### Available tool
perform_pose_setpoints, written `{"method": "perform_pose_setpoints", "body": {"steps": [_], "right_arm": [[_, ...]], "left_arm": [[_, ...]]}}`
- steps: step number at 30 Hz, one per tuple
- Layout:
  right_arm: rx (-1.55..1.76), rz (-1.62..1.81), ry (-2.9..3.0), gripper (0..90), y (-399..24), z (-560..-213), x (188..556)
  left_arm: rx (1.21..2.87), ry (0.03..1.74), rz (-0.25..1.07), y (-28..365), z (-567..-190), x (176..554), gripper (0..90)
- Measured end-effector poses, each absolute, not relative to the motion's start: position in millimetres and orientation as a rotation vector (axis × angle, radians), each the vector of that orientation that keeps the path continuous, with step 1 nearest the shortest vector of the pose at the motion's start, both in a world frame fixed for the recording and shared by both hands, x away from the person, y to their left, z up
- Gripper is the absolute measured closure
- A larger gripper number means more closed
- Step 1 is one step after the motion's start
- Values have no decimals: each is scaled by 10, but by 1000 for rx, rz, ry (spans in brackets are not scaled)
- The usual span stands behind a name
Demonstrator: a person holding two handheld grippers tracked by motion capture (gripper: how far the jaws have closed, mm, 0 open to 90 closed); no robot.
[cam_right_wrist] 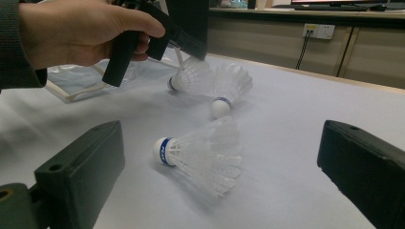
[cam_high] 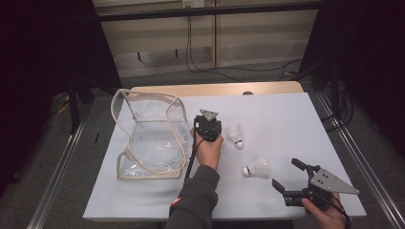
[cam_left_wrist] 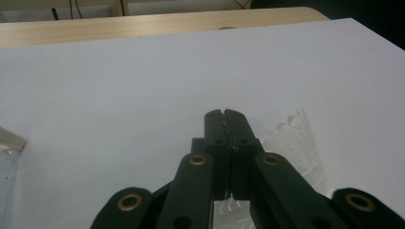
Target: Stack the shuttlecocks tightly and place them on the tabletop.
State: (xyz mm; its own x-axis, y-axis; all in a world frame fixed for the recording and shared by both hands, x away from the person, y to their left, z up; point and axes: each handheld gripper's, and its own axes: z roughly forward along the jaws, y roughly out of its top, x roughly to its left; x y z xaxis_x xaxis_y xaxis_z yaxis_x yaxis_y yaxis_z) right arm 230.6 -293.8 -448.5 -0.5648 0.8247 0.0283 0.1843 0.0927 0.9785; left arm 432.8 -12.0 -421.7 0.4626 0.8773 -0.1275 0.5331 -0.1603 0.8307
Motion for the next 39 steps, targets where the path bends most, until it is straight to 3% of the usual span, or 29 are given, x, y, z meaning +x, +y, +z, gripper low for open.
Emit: {"method": "perform_pose_setpoints", "body": {"steps": [8,13,31,39], "right_arm": [[988,1504,1824,17,-2940,-4483,2303],[989,1505,1829,17,-2934,-4484,2301],[991,1503,1825,17,-2935,-4482,2301],[990,1504,1825,17,-2937,-4483,2302]], "left_arm": [[1837,1182,495,-143,-4233,4322,824],[1837,1179,505,-153,-4241,4318,728],[1832,1145,480,-126,-4207,4300,601],[1826,1138,445,-94,-4158,4275,497]]}}
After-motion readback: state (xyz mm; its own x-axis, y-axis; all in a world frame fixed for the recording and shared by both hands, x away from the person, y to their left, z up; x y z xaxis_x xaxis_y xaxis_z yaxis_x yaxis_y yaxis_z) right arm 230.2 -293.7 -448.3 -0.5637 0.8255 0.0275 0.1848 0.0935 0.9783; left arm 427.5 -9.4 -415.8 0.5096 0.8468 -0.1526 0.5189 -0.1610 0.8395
